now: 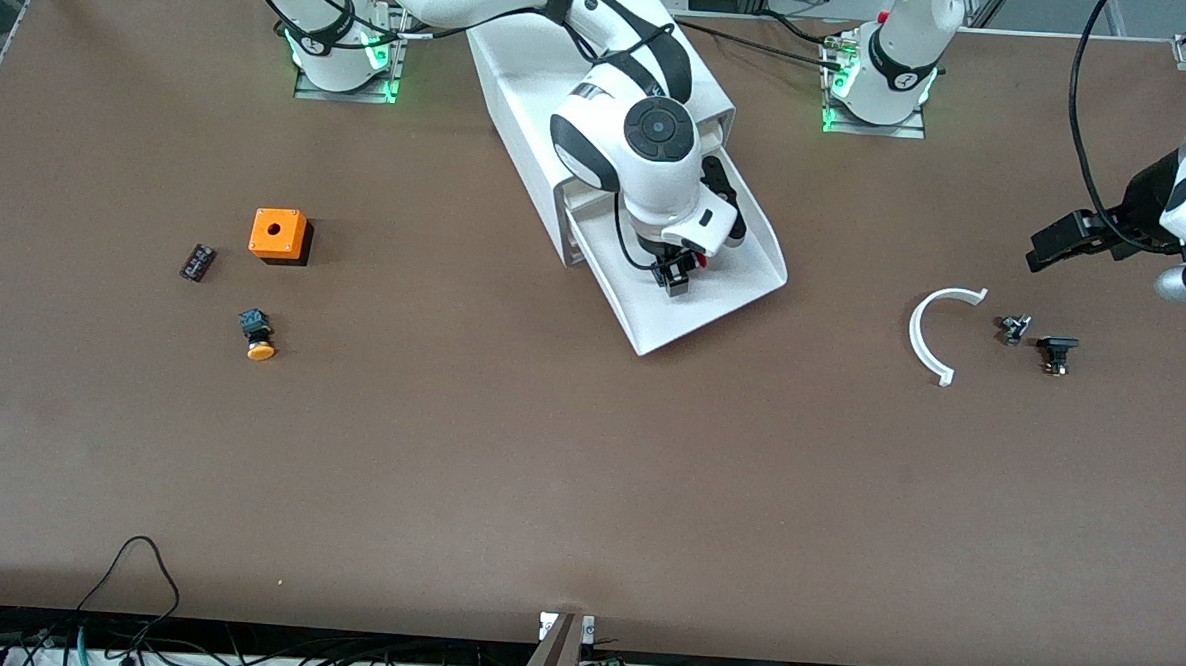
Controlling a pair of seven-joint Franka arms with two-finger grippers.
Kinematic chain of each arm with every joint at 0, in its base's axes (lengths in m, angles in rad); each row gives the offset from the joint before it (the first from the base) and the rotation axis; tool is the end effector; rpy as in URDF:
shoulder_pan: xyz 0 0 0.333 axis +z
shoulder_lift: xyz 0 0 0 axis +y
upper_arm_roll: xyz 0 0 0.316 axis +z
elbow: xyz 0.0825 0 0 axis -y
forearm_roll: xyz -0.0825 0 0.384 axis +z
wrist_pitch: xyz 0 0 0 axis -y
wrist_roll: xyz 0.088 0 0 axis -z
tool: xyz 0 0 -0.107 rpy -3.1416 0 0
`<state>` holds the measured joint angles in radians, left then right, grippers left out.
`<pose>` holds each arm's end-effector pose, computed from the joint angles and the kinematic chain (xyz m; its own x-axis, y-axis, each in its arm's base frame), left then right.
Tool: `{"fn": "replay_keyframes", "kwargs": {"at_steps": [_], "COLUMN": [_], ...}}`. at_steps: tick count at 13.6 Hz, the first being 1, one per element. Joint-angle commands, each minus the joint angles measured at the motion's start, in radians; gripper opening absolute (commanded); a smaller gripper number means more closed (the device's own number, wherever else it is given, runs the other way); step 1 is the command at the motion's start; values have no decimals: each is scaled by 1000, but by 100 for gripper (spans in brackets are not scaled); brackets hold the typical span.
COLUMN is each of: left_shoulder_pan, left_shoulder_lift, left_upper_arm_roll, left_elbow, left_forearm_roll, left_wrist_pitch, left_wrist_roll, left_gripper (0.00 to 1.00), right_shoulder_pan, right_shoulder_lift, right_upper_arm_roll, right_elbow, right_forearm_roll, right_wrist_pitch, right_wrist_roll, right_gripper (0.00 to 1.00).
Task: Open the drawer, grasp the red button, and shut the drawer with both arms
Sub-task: 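Grasp the red-capped button inside the drawer with the right gripper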
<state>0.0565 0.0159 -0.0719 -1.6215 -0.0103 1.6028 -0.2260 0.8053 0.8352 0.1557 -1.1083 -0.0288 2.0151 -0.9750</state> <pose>0.5603 -0.0094 0.5945 0.9772 0.2093 -0.0362 0.2096 -0.9778 0.0034 0.4748 0.6098 0.3250 -0.3145 0.9420 0.1170 0.9490 0.3149 0.0153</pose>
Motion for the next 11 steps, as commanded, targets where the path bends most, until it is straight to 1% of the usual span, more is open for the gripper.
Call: {"fn": "replay_keyframes", "kwargs": {"at_steps": [1, 4, 6, 11], "left_shoulder_pan": [-9, -7, -7, -7], "left_shoulder_lift": [7, 7, 7, 7], "left_upper_arm_roll": [3, 3, 3, 3], "left_elbow": [28, 29, 29, 29], "left_forearm_roll": [27, 23, 23, 19], "left_wrist_pitch": [-18, -18, -18, -17], "left_wrist_roll": [-9, -9, -9, -7], "left_gripper": [100, 100, 100, 100], "right_shoulder_pan": [11, 11, 11, 12], "right_shoulder_lift": [24, 22, 24, 24], "right_upper_arm_roll": [-5, -5, -5, -1], "right_elbow": [44, 45, 44, 44], "right_forearm_roll": [-11, -11, -11, -11], "right_wrist_pitch": [-18, -18, -12, -7], "right_wrist_roll": [18, 18, 19, 29], "right_gripper": [67, 58, 49, 37]}}
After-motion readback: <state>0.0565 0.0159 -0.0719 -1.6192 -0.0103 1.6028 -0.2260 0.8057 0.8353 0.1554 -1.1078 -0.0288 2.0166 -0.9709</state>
